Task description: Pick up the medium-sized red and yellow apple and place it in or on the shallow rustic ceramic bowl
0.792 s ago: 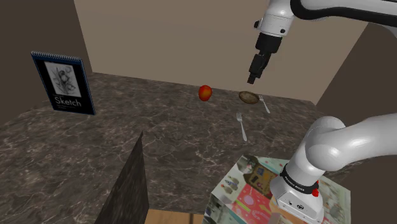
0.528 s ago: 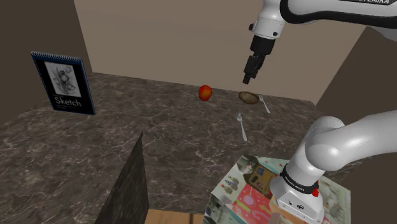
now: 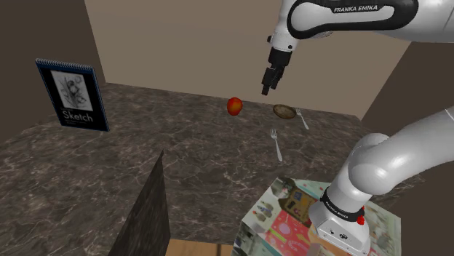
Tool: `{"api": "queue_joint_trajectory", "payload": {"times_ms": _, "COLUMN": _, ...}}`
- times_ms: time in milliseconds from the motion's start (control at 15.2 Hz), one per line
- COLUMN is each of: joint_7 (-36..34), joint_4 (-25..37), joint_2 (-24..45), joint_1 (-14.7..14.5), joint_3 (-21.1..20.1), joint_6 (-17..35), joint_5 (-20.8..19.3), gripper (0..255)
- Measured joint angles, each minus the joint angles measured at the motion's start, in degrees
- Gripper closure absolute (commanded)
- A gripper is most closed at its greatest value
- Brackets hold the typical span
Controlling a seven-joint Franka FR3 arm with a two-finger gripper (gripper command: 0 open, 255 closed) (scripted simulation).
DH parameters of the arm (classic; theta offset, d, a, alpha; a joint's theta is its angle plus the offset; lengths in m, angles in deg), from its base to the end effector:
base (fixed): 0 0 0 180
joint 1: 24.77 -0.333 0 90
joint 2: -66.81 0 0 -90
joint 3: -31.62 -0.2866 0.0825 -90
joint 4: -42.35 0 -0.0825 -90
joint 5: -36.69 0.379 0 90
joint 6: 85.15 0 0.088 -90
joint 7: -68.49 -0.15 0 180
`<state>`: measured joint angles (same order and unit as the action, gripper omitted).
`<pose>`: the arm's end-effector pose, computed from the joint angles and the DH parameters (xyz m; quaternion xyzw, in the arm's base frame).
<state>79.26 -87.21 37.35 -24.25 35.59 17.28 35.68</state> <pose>0.4111 -0.0362 0.4910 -0.9979 -0.0606 -0.0208 0.0058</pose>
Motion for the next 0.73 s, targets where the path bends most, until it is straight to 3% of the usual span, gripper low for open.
{"api": "queue_joint_trajectory", "payload": {"times_ms": 462, "joint_7": 5.07, "joint_4": 6.5, "joint_2": 13.56, "joint_1": 1.17, "joint_3": 3.64, "joint_6": 7.51, "joint_5": -0.69, "gripper": 0}}
{"api": "queue_joint_trajectory", "payload": {"times_ms": 726, "joint_7": 7.47, "joint_4": 13.2, "joint_2": 22.61, "joint_1": 1.54, "joint_3": 4.98, "joint_6": 10.09, "joint_5": 0.11, "gripper": 0}}
